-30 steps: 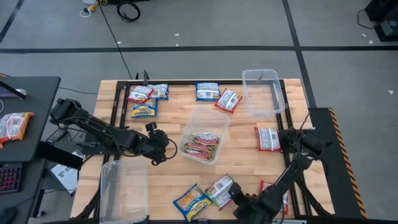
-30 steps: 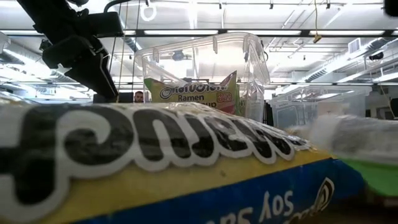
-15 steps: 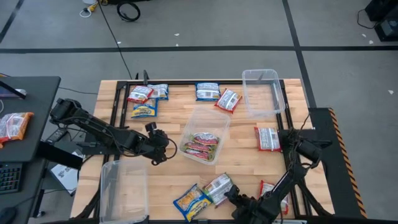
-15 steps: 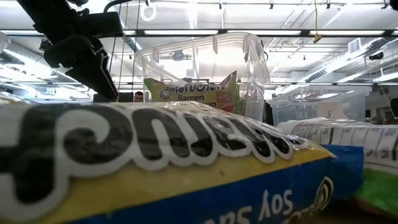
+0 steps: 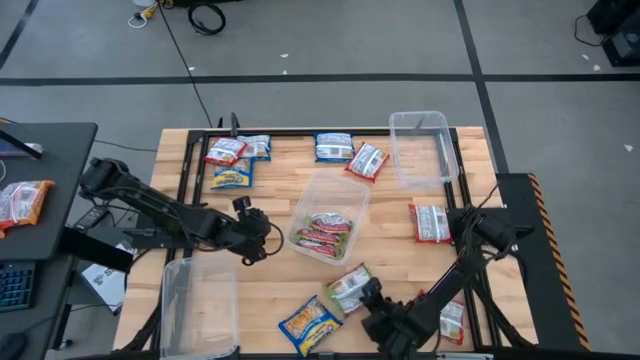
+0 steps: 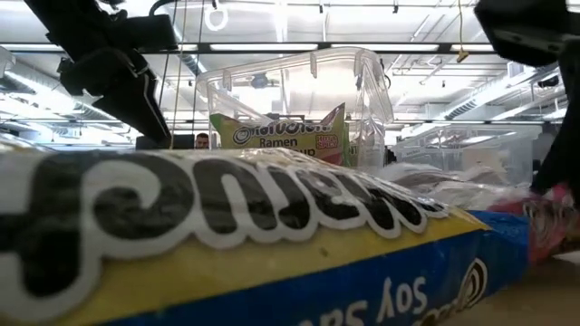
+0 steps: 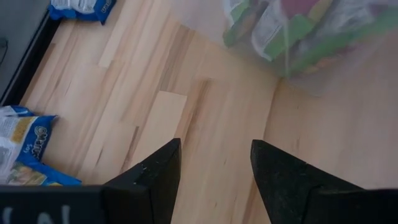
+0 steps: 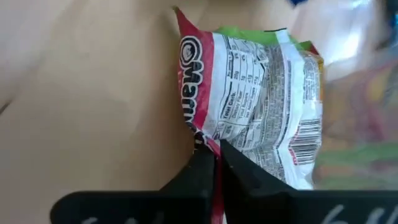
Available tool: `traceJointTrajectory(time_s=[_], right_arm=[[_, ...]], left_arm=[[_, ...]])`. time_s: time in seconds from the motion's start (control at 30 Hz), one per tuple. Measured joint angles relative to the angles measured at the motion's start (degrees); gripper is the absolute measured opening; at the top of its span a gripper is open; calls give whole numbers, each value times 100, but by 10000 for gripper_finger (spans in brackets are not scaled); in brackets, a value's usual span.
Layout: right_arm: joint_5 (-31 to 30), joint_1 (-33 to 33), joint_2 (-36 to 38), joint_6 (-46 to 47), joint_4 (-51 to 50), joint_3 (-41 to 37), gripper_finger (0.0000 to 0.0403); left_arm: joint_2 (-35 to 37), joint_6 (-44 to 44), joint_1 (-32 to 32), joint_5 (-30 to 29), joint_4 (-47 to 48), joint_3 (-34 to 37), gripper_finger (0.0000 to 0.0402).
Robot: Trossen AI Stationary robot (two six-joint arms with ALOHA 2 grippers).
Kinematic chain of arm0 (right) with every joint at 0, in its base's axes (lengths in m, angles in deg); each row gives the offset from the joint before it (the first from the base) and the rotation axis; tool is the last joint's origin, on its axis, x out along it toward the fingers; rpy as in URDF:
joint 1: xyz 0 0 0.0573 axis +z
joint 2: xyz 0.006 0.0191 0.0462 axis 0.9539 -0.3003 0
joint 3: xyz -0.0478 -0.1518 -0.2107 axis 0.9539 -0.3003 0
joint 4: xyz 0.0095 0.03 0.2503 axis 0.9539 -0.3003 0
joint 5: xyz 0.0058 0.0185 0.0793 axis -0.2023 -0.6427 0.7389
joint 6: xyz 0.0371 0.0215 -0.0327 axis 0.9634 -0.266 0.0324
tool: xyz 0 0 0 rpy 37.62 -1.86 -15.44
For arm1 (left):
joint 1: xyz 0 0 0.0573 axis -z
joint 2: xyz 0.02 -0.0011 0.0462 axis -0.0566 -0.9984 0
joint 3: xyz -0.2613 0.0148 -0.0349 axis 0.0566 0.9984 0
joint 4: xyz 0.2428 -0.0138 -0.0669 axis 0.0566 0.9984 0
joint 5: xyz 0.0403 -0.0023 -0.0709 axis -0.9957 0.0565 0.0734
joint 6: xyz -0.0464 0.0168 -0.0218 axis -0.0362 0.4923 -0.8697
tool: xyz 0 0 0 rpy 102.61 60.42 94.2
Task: Sort Maruchan noodles
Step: Put the green noodle pack into the middle transparent container
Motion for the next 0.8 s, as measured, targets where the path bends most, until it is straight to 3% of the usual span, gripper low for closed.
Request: traceJointTrajectory(time_s=[0.33, 0.57, 0.8], right_arm=[[1141, -585, 2075, 441, 350, 4, 10], [1129, -1167, 3254, 265, 1010, 14, 10], [970, -2188, 3738, -10, 996, 14, 10]], left_arm=[[354, 317, -6, -196, -5, 2, 197], [363, 507, -27, -258, -278, 2, 197], [363, 862, -28, -257, -762, 2, 197]])
